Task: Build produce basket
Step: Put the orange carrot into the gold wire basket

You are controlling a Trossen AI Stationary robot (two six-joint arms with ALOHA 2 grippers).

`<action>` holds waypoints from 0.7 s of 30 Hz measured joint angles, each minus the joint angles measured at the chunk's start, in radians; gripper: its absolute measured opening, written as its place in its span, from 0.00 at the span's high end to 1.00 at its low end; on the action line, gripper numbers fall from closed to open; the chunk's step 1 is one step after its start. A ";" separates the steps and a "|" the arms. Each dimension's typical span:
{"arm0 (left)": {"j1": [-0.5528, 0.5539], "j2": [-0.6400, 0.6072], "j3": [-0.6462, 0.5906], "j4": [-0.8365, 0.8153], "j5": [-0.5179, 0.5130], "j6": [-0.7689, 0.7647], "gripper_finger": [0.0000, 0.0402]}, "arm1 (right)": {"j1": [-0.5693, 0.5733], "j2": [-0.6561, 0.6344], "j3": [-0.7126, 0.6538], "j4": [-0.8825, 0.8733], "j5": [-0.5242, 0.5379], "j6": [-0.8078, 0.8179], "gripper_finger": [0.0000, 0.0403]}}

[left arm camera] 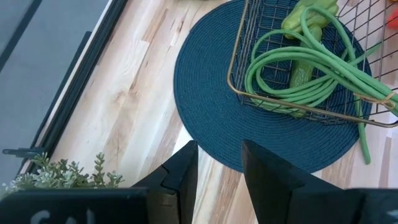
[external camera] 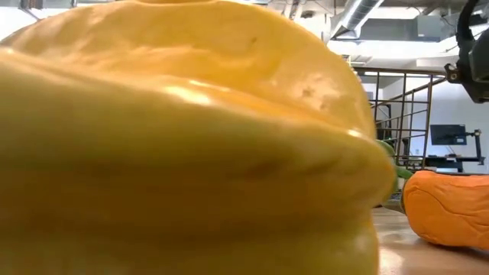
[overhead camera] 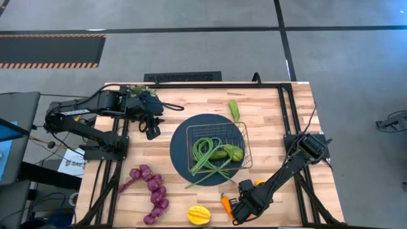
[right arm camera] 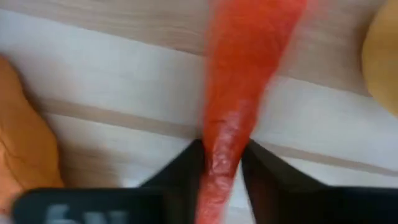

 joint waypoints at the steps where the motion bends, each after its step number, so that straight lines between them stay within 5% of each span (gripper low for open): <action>1: 0.000 0.000 0.000 0.000 0.000 0.000 0.72 | 0.000 -0.006 -0.001 0.001 0.001 -0.010 0.78; 4: 0.000 0.000 0.000 0.000 0.000 0.000 0.72 | -0.002 -0.026 0.011 -0.009 0.002 -0.050 0.95; 11: 0.000 0.000 0.000 -0.003 0.000 0.000 0.72 | -0.031 -0.093 0.158 -0.229 0.018 -0.115 0.96; 21: 0.000 0.000 0.000 -0.010 0.000 0.000 0.72 | -0.123 -0.196 0.489 -0.700 0.359 -0.399 0.96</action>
